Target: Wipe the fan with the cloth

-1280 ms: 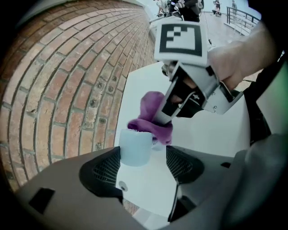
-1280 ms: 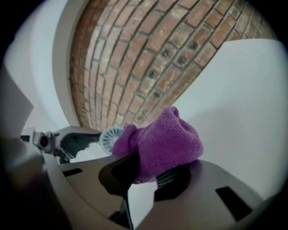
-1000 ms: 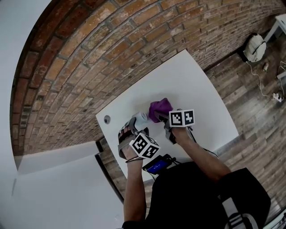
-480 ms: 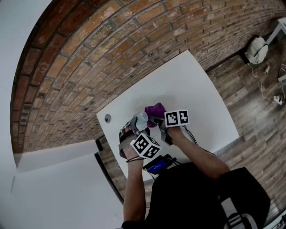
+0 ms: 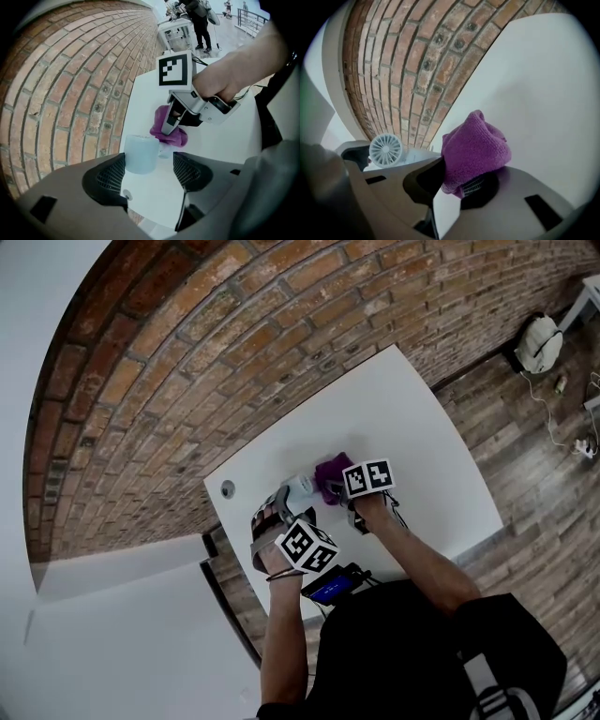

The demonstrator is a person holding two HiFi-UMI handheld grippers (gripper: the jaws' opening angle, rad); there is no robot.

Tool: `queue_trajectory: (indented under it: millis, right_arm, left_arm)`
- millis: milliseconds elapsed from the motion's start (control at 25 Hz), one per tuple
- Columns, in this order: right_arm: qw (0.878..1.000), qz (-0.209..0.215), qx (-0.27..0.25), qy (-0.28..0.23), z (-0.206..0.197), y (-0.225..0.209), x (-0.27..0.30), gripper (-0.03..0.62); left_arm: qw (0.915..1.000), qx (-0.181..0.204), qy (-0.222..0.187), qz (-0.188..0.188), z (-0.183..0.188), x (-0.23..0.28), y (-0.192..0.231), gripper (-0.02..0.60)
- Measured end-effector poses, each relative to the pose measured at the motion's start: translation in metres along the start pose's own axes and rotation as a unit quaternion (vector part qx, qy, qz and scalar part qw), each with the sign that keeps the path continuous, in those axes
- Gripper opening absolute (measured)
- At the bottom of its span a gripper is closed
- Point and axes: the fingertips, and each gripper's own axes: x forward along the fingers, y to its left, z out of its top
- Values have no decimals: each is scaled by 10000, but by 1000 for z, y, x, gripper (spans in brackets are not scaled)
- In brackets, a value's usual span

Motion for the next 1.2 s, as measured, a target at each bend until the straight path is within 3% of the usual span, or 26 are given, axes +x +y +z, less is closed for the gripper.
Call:
queue_trajectory:
  millis: [80, 200, 320, 560, 760, 880, 960, 1040, 1120, 1200]
  right_arm:
    - [9981, 231, 188, -548, 19, 10, -18, 72]
    - [9836, 1157, 535, -1273, 43, 49, -47, 72]
    - [9741, 1716, 750, -1268, 35, 77, -53, 72]
    - [9880, 1082, 820, -740, -6, 51, -14, 72]
    - [9995, 211, 216, -12, -17, 12, 8, 72]
    - [9994, -32, -72, 327, -20, -3, 7, 72]
    - [9999, -16, -92, 38, -7, -3, -4, 72]
    - [9980, 228, 2, -590, 18, 9, -22, 72]
    - [9907, 733, 6, -1148, 41, 34, -40, 72]
    - [9834, 1282, -149, -1275, 51, 63, -45, 72]
  left_arm:
    - [10000, -14, -19, 8, 0, 0, 0, 324]
    - [10000, -23, -34, 37, 0, 1, 2, 324]
    - [10000, -34, -29, 44, 0, 1, 3, 324]
    - [10000, -47, -33, 40, 0, 1, 1, 324]
    - [10000, -32, -2, 73, -2, 2, 3, 324]
    - [10000, -67, -28, 61, -1, 1, 0, 324]
    - [9999, -79, -44, 73, 0, 1, 0, 324]
    - [9999, -68, -51, 94, 0, 1, 1, 325]
    - [9999, -60, -58, 111, 0, 2, 2, 325]
    - [9999, -67, -59, 123, 0, 3, 3, 325]
